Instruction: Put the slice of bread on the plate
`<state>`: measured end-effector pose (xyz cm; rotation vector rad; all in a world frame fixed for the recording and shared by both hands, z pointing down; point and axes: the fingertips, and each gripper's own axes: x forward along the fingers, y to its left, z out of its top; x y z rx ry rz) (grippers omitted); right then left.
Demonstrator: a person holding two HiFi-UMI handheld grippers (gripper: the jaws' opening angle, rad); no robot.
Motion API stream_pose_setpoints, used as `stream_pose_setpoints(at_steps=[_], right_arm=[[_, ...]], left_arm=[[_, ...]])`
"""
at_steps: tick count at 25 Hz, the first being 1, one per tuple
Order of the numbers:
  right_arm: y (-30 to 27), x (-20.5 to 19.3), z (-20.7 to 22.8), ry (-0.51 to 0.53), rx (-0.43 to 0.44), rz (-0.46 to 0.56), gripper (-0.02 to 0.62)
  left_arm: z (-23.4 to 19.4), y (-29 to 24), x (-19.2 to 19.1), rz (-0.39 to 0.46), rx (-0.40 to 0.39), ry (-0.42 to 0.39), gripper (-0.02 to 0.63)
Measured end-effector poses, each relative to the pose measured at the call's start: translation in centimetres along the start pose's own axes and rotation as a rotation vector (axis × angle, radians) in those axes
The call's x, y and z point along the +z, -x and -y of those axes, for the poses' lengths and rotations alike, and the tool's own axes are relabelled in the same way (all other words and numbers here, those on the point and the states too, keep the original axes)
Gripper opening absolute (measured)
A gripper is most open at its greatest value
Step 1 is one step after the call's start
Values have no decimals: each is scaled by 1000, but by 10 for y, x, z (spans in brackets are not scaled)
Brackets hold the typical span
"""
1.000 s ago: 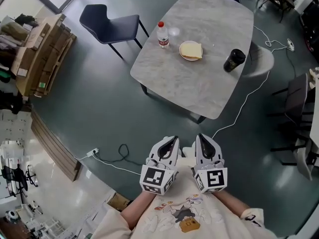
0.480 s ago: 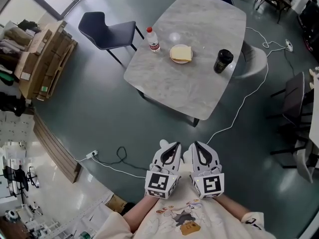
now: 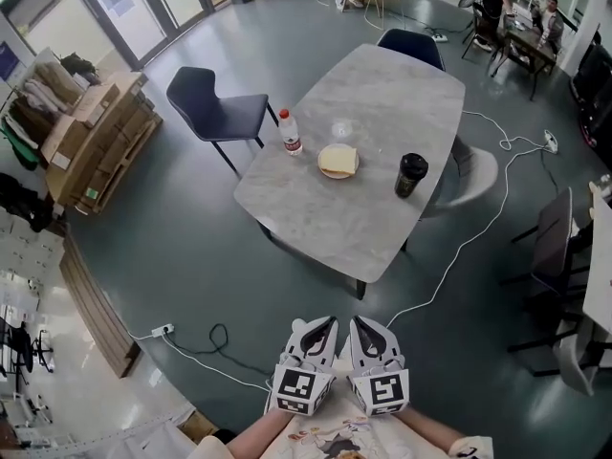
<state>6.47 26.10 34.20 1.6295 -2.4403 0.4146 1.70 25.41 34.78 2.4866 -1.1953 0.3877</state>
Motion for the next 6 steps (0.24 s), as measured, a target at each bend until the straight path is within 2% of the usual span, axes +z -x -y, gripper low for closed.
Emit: stream_pose_setpoints(at_steps=[6], right_arm=[[13,-26,-3,-50,5,-24,6]], left_arm=[[10,8,-30,-74,-4,27,11]])
